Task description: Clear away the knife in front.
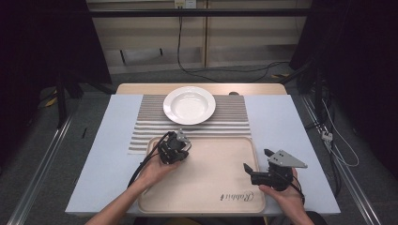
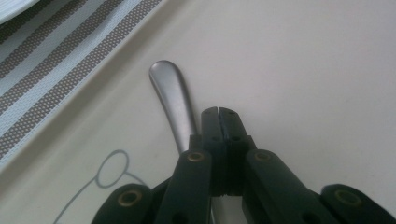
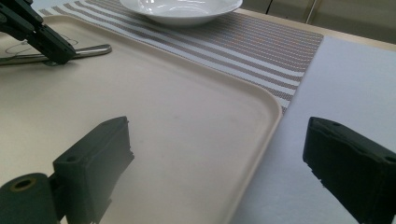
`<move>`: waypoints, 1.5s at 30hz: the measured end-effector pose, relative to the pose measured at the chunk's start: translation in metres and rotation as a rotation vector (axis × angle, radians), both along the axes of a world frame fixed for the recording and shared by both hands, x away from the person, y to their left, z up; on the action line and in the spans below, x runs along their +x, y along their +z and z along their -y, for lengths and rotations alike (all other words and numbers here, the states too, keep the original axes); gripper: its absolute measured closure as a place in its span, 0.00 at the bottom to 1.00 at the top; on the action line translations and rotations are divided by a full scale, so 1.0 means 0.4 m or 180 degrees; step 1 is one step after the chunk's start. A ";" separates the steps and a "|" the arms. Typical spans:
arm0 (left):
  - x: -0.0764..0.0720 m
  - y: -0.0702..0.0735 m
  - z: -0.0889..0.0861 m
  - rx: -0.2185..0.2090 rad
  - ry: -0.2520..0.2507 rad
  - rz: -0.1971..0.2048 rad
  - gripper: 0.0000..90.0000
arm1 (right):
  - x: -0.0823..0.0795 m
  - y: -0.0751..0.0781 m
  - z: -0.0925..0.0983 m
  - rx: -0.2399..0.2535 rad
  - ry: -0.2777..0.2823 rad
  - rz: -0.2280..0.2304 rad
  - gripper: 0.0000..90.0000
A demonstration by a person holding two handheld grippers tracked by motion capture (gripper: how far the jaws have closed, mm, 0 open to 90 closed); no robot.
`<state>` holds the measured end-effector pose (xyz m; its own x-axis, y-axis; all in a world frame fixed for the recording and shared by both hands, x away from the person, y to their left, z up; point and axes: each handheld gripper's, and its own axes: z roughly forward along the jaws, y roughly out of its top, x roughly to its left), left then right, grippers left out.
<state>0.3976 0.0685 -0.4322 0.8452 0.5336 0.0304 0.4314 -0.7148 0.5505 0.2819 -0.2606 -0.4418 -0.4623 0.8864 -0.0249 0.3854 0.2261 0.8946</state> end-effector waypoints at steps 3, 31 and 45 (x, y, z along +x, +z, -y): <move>0.002 0.001 -0.004 0.0013 -0.0002 -0.0020 1.00 | -0.001 0.000 -0.001 -0.0015 -0.0025 -0.0005 0.09; 0.003 0.009 -0.077 0.0113 0.0052 -0.0115 1.00 | -0.002 0.001 -0.003 -0.0033 -0.0027 0.0010 0.09; 0.002 0.010 -0.142 0.0109 0.0247 -0.0162 1.00 | -0.001 0.001 -0.003 -0.0032 -0.0032 0.0009 0.09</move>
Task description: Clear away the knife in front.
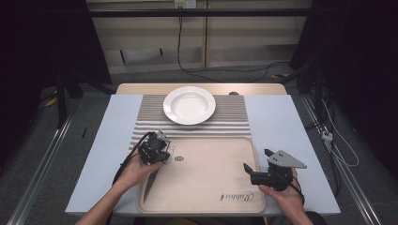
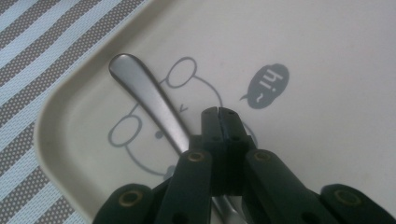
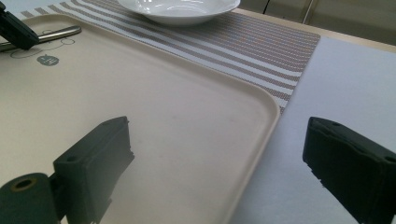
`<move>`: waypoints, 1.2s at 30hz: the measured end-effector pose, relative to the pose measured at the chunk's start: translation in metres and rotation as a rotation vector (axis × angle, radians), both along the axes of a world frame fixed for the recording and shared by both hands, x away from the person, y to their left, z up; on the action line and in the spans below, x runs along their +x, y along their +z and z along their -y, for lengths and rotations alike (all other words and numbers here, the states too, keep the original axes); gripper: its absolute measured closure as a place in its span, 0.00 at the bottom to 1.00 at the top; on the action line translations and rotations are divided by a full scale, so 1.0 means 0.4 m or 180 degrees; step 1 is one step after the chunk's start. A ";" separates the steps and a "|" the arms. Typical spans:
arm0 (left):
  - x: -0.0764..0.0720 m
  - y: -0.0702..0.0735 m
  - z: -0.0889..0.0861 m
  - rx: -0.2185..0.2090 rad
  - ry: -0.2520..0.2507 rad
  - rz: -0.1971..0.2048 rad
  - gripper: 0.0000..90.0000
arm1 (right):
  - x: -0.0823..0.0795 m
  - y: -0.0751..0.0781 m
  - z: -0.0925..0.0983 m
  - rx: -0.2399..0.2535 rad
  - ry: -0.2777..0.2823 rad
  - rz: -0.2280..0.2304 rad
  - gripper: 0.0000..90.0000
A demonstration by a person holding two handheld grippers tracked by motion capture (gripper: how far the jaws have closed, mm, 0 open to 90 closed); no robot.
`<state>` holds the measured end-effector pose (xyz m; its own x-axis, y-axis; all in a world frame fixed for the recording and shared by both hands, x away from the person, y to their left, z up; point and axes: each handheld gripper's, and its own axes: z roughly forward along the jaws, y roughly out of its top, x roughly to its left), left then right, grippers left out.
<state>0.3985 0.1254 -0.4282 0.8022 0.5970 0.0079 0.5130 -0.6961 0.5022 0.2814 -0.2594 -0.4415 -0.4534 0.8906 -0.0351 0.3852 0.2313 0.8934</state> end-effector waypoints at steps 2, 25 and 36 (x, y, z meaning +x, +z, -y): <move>-0.002 -0.001 -0.006 0.0000 0.0022 0.0026 1.00 | 0.000 0.000 0.000 -0.0006 -0.0005 -0.0002 0.09; 0.009 0.006 -0.055 0.0037 0.0184 -0.0122 1.00 | 0.002 -0.001 -0.001 -0.0005 0.0000 -0.0003 0.09; 0.011 0.009 -0.063 0.0051 0.0274 -0.0194 1.00 | 0.001 0.000 0.000 -0.0006 0.0016 0.0002 0.09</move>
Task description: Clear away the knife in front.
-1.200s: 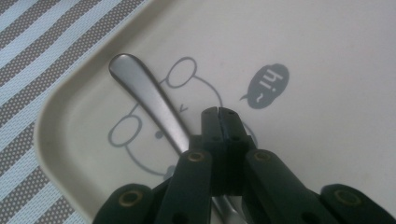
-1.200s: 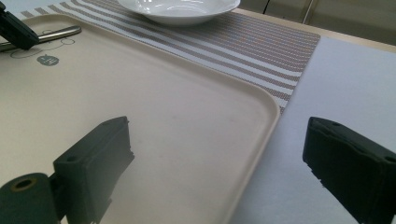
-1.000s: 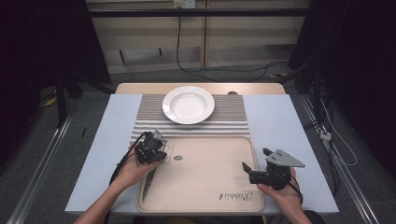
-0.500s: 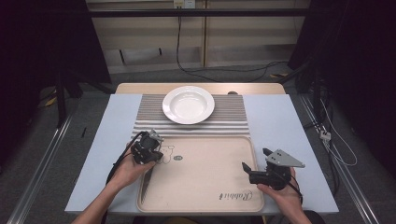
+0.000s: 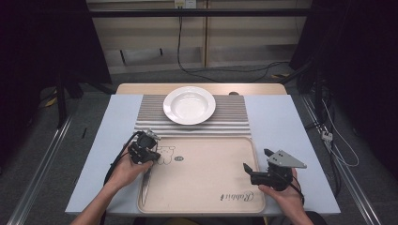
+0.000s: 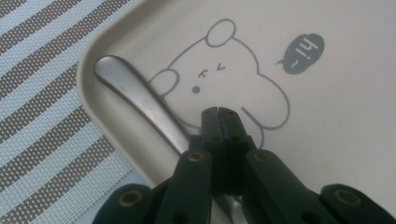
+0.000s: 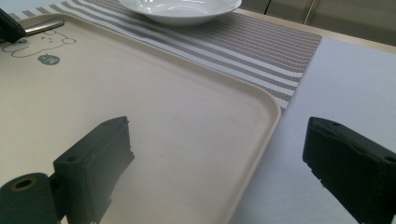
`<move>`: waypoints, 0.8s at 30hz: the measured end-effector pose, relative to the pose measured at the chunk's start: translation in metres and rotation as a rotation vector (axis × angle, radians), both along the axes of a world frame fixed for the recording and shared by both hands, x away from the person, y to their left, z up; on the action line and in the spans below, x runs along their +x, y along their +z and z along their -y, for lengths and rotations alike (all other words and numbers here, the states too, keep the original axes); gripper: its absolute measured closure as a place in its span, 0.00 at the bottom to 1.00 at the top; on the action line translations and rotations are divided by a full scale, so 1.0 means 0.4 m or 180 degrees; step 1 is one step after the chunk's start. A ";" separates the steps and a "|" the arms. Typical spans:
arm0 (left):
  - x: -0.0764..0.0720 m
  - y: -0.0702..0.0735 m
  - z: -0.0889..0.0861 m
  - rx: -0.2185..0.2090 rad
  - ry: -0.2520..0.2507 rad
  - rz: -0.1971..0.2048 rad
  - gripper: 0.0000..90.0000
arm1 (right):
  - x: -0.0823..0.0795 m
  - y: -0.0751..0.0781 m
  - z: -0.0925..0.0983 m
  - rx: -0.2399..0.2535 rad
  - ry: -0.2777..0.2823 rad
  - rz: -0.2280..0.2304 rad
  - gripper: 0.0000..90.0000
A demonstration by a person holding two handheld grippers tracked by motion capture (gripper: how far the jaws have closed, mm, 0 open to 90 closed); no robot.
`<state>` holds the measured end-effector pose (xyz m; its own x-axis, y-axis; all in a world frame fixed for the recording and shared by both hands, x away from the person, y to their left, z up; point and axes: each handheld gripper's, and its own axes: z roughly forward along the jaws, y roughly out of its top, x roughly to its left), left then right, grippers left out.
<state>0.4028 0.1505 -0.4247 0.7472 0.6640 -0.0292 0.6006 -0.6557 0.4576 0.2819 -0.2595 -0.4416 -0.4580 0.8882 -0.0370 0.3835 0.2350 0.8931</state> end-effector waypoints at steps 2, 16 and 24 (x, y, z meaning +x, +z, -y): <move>-0.001 0.000 0.001 0.0009 0.0025 0.0005 1.00 | 0.000 0.000 0.000 0.0003 0.0000 -0.0001 0.09; -0.001 0.002 -0.005 -0.0171 0.0016 0.0126 0.88 | 0.000 0.000 -0.001 0.0001 -0.0006 -0.0002 0.10; -0.010 0.032 -0.006 -0.0465 0.0071 0.0494 0.52 | 0.000 0.000 0.000 0.0008 -0.0009 0.0005 0.09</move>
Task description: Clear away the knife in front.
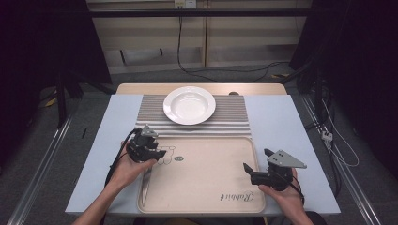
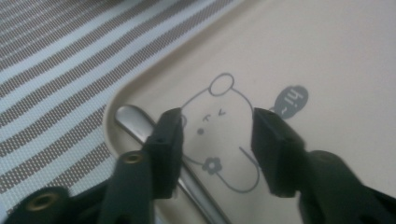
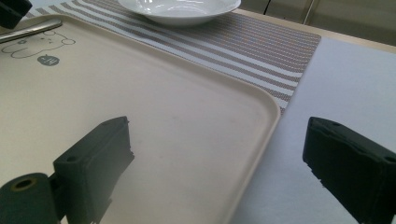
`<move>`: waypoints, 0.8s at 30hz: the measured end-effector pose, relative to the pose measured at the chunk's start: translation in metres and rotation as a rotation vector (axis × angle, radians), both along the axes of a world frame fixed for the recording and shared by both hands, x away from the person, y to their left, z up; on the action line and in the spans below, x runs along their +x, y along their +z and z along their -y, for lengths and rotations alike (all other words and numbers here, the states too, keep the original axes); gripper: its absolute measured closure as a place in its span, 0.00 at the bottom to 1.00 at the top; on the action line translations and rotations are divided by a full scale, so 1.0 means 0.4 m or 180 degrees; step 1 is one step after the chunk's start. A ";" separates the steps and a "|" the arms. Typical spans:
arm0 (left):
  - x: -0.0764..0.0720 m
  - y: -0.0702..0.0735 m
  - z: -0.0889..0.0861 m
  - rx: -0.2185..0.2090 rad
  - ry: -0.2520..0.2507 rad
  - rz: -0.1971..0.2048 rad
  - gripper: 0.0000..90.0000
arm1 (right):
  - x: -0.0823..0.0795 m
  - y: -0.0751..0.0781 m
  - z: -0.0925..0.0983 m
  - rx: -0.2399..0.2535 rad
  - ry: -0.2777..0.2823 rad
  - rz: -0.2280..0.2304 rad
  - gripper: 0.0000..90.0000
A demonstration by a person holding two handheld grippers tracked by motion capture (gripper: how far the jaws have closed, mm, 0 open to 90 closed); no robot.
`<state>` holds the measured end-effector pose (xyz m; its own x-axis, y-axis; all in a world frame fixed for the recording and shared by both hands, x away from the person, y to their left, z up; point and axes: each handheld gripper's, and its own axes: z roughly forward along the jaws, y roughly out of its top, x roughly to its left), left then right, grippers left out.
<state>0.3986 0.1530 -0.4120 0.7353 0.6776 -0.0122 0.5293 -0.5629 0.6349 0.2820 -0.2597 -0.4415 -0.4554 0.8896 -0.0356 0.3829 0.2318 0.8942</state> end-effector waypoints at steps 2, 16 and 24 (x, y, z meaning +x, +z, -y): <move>0.001 0.010 0.005 -0.0068 -0.0038 0.0059 0.42 | 0.000 0.000 0.000 0.0001 -0.0001 -0.0001 0.09; -0.038 0.064 -0.007 -0.0493 0.0176 0.0495 0.06 | 0.001 -0.002 0.003 0.0009 -0.0044 -0.0022 0.09; -0.079 0.056 -0.051 -0.0457 0.0382 0.0662 0.07 | -0.002 -0.002 0.006 -0.0005 -0.0073 -0.0029 0.09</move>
<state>0.3671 0.1736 -0.3896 0.6466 0.7623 0.0283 0.4368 -0.4005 0.8055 0.2811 -0.2621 -0.4421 -0.4352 0.8997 -0.0328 0.3963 0.2242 0.8903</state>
